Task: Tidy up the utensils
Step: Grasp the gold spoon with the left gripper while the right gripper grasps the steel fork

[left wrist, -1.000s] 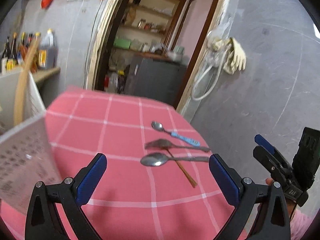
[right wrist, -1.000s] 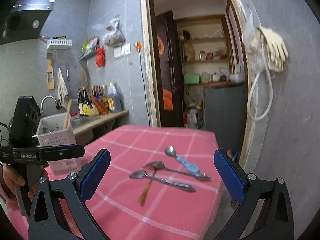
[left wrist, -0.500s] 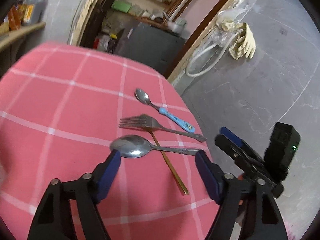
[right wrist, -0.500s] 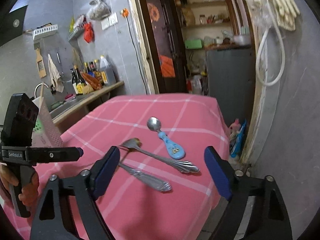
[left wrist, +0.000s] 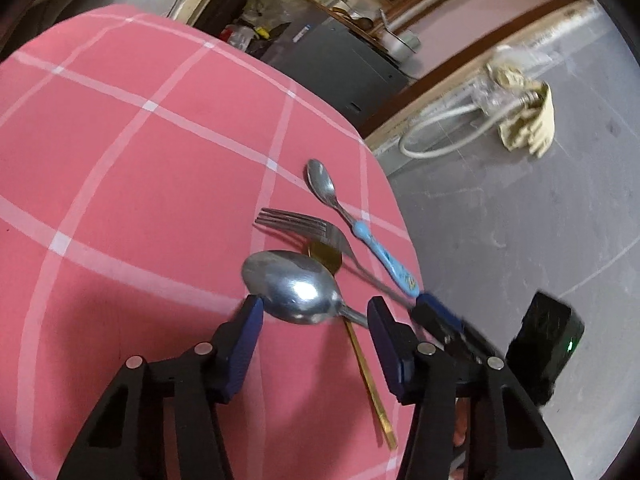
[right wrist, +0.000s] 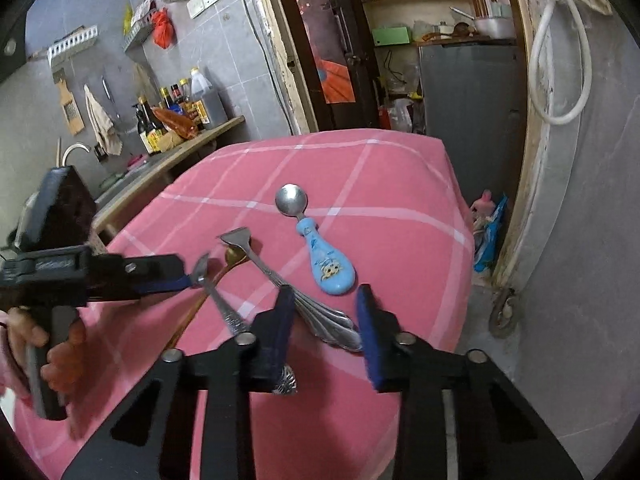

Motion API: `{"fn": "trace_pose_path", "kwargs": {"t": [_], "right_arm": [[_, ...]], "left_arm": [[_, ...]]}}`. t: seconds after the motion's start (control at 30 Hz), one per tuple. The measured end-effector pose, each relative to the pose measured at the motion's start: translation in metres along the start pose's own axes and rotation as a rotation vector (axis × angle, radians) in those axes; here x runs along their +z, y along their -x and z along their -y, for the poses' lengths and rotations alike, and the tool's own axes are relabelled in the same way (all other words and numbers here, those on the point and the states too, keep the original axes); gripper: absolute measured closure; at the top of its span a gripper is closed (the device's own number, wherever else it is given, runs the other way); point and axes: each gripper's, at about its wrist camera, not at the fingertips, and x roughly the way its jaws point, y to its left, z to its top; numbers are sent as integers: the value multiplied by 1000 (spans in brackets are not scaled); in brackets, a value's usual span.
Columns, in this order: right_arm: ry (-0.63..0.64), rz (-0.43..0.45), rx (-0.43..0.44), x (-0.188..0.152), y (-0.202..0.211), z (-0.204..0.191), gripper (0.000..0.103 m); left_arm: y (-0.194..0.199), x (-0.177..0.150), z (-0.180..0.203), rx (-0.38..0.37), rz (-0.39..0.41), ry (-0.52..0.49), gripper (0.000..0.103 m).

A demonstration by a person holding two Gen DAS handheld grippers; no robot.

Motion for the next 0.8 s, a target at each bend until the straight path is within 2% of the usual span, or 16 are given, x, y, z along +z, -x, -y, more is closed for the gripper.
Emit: {"fn": "trace_pose_path", "kwargs": {"t": [0.07,0.37,0.47,0.5,0.67,0.8], "right_arm": [[2,-6,7,-4,4,-1,87],[0,-69,51,-26,20,-21,90],[4,-95,53,-34,24,-31,93],[1,-107,59,-37,24,-34,93],[-23,-134,57,-48,31,-48,96],[-60,-162,86,-58,36,-56,96]], "left_arm": [[-4,4,-2,-14,1,26,53],[-17,15,-2,-37,7,69,53],[-21,17,-5,-26,-6,85,68],[-22,17,-8,-23,-13,92,77],[-22,17,-17,-91,-50,156,87],[-19,15,-9,-104,-73,125,94]]}}
